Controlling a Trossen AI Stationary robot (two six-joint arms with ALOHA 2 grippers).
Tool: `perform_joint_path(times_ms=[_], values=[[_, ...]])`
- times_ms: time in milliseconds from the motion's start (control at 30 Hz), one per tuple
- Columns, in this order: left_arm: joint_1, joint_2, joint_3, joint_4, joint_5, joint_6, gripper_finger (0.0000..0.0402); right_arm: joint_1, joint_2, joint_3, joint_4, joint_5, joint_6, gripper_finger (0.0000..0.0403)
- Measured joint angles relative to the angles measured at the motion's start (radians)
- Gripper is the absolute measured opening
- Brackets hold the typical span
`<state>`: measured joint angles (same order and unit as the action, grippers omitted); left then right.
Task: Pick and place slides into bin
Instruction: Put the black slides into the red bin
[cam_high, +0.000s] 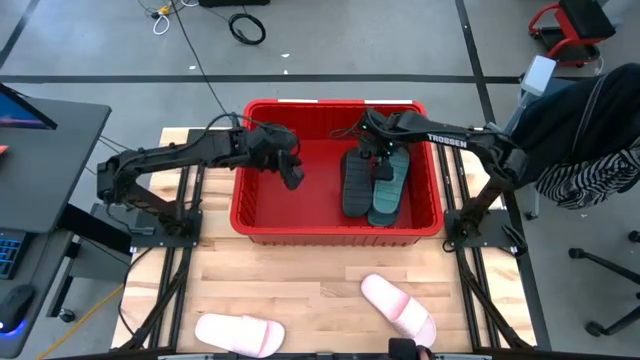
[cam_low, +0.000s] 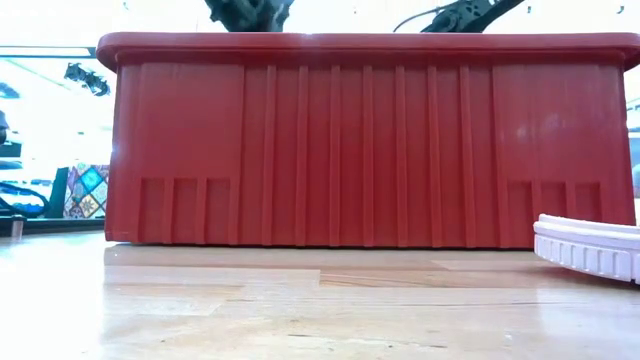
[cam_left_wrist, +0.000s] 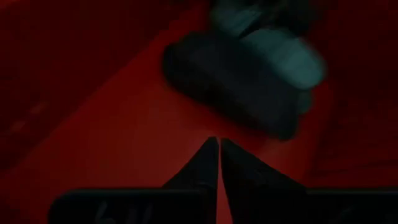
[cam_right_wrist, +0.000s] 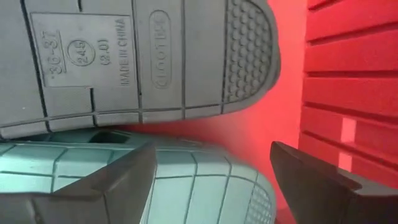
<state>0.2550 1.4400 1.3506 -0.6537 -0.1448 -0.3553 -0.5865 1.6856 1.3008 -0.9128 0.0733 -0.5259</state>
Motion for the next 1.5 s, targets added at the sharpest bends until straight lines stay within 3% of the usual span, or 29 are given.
perform_joint_path(times_ms=[300,600,800,1100,1300,1500], values=[[0.115,0.098,0.0,-0.002,0.001,0.082,0.0007,0.0,0.054,0.0,-0.001,-0.031,-0.019,0.0322],[0.146,0.208,0.0,-0.018,0.029,0.205,0.0017,0.0,0.112,0.001,0.005,-0.056,0.009,0.0323],[0.148,0.213,0.0,-0.046,0.072,0.245,0.0005,-0.001,0.136,0.0,0.025,-0.109,0.077,0.0323],[0.148,0.212,0.0,-0.115,0.072,0.276,0.0022,0.0,0.138,-0.001,0.122,-0.144,0.164,0.0322],[0.153,0.196,0.0,-0.123,0.089,0.29,0.0006,0.001,0.138,-0.001,0.194,-0.21,0.229,0.0322],[0.175,0.189,0.001,-0.123,0.097,0.3,0.0015,0.0,0.138,-0.001,0.139,-0.17,0.17,0.0322]])
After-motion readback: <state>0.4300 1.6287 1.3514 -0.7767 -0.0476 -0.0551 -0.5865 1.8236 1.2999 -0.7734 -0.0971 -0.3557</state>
